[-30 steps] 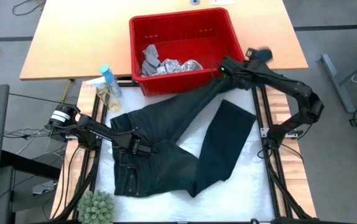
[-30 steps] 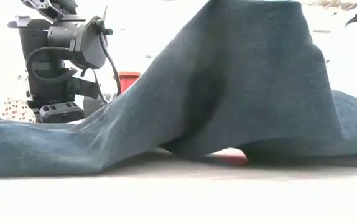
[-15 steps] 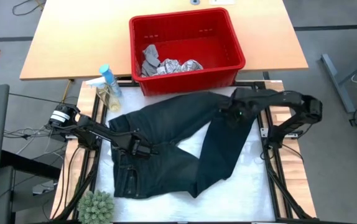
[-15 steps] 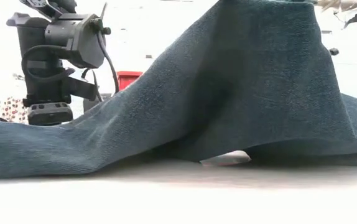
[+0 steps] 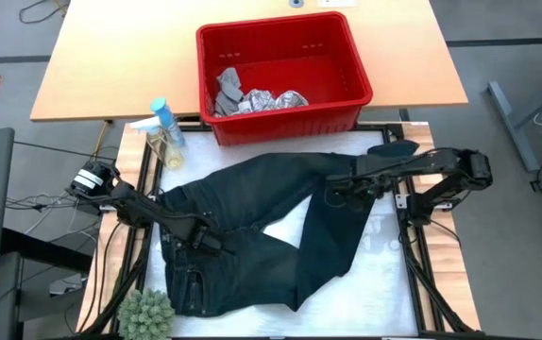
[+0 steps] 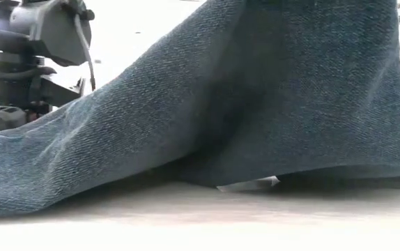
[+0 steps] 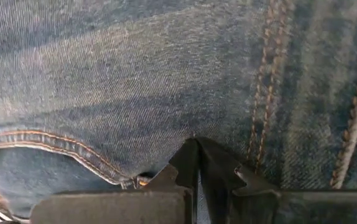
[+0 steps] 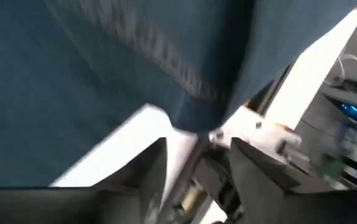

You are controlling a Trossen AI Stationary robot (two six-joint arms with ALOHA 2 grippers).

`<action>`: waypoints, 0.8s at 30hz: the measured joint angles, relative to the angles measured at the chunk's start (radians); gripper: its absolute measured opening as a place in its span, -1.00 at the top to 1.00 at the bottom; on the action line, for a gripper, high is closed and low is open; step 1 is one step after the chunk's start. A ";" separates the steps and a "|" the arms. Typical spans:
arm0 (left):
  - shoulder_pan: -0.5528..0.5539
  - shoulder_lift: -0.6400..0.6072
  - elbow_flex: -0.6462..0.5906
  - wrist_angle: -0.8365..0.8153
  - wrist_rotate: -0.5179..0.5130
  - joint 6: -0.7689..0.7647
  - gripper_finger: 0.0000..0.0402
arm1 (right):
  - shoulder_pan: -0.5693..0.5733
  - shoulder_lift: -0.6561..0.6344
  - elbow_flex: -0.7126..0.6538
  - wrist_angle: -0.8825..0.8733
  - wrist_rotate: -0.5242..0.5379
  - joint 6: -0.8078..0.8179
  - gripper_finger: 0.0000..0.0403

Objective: Fold Laundry from Bin
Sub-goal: Fold the blue jeans

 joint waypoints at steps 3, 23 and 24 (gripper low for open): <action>-0.007 0.001 0.000 -0.021 -0.006 0.000 1.00 | 0.005 -0.029 0.081 0.001 0.044 0.055 -0.21; -0.007 0.002 -0.002 0.002 -0.030 -0.030 1.00 | 0.268 0.282 0.131 0.690 -0.009 0.534 -0.27; -0.007 0.002 -0.002 0.002 -0.030 -0.030 1.00 | 0.256 0.310 0.152 0.685 -0.009 0.516 -0.27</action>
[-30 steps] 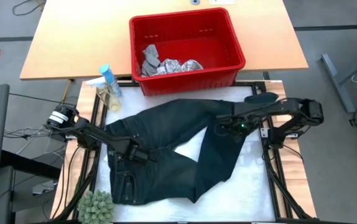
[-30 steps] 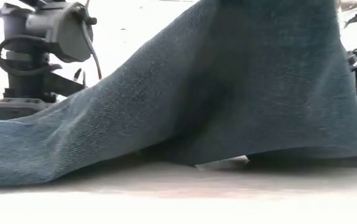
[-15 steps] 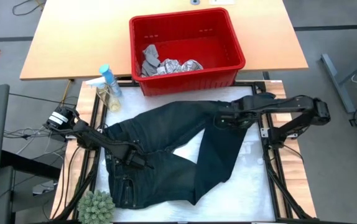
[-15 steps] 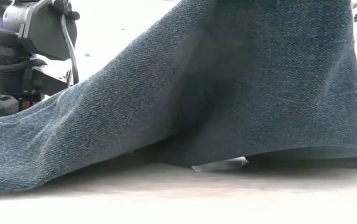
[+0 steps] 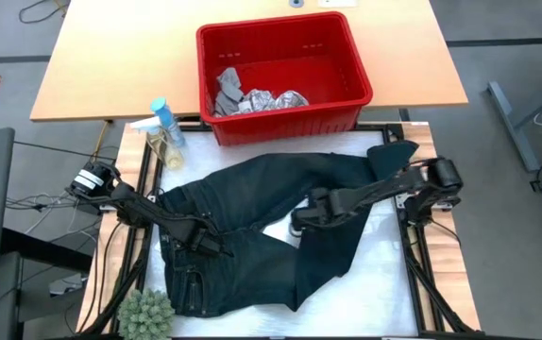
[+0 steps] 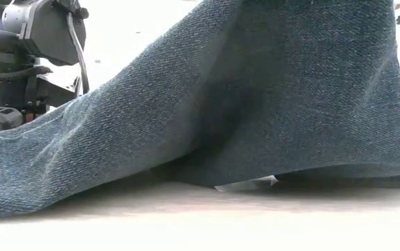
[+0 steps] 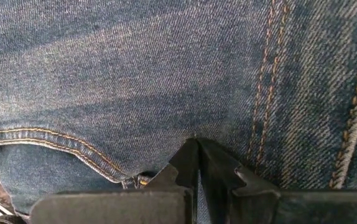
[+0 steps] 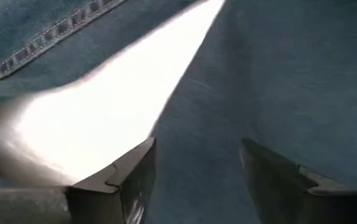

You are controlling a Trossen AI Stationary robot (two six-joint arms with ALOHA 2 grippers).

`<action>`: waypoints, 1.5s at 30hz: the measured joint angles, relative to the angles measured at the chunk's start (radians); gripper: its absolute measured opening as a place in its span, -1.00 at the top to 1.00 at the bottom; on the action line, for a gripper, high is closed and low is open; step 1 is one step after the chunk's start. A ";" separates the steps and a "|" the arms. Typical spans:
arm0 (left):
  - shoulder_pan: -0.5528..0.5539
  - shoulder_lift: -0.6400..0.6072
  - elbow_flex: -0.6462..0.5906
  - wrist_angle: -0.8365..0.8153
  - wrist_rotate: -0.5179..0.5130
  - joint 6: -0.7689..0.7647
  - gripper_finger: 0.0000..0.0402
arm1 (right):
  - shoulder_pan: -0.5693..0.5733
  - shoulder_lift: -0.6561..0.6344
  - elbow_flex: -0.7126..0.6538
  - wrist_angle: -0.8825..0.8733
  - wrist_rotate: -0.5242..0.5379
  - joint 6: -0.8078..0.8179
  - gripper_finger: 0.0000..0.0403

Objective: Fold Laundry from Bin
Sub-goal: Fold the blue jeans

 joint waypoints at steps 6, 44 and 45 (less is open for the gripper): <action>0.000 0.000 0.000 0.001 0.005 0.000 1.00 | -0.069 0.105 0.151 -0.124 0.048 -0.143 -0.27; 0.000 0.000 0.000 0.002 -0.010 0.017 1.00 | 0.244 -0.219 0.213 -0.477 0.071 0.136 0.89; 0.000 0.000 0.000 0.002 -0.010 0.022 1.00 | 0.270 -0.249 0.213 -0.487 0.135 0.185 0.89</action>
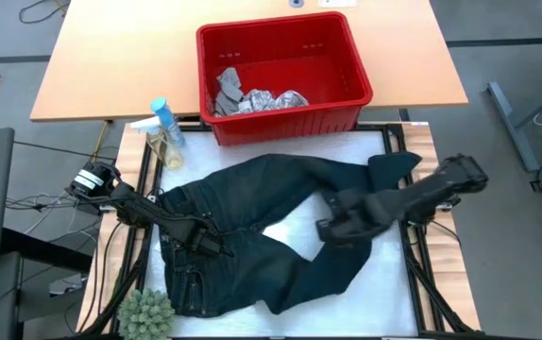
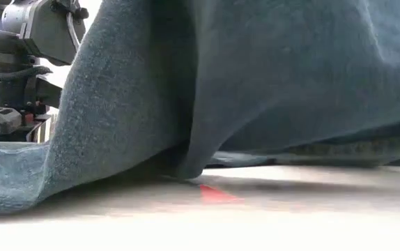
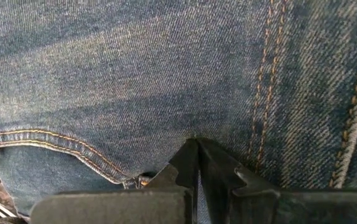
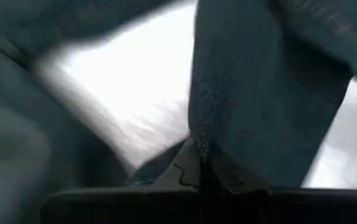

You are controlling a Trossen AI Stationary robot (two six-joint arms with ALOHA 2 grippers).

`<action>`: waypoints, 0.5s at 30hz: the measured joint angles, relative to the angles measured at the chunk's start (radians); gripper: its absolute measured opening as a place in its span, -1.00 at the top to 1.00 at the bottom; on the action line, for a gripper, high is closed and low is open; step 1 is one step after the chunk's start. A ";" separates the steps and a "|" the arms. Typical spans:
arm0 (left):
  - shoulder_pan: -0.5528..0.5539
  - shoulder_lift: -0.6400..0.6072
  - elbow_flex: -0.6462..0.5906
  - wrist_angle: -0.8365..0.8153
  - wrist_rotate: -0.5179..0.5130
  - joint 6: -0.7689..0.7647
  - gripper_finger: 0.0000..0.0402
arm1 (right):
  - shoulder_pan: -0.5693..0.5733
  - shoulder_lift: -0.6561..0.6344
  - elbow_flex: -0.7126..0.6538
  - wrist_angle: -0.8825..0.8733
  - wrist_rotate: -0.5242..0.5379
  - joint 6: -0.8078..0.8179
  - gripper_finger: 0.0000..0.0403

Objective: Fold Laundry from Bin
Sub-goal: Fold the blue jeans

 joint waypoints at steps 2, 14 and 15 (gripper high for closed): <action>0.000 0.000 0.000 0.000 0.000 0.005 1.00 | 0.030 -0.058 0.000 -0.020 0.114 0.057 0.89; -0.036 0.000 0.000 -0.008 -0.006 0.034 1.00 | -0.002 -0.199 0.001 -0.003 0.707 -0.224 0.89; -0.041 0.000 -0.001 -0.010 -0.007 0.034 1.00 | 0.001 -0.196 0.001 -0.014 0.666 -0.217 0.89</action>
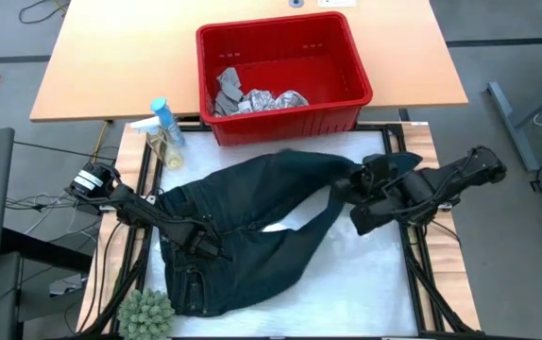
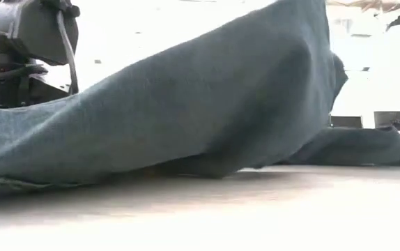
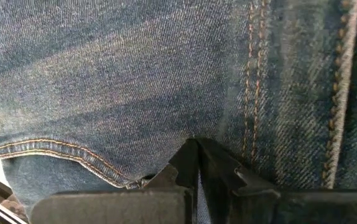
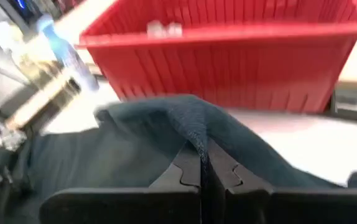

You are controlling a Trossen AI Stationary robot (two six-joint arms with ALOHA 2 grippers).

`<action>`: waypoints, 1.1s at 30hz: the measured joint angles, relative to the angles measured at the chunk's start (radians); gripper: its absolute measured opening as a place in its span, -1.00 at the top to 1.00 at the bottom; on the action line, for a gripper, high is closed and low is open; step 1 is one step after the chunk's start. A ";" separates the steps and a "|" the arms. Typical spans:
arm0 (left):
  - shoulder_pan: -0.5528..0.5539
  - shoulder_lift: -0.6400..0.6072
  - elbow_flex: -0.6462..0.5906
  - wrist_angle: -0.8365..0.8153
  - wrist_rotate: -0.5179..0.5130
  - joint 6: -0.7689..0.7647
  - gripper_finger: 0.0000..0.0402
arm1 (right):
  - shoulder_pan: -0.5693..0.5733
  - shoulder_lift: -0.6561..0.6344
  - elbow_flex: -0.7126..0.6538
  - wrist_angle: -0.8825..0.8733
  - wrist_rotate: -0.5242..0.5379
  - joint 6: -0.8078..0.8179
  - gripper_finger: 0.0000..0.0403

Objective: Fold Laundry from Bin
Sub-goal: Fold the blue jeans

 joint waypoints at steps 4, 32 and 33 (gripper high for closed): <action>-0.019 0.000 0.000 -0.002 0.001 0.000 1.00 | 0.048 0.067 0.000 -0.091 -0.232 0.081 0.89; -0.120 0.000 0.000 -0.120 0.078 0.179 1.00 | 0.456 0.312 -0.074 -0.185 -1.239 0.755 0.39; -0.121 0.000 0.000 -0.123 0.063 0.155 1.00 | 0.458 0.292 -0.056 -0.185 -1.179 0.764 0.32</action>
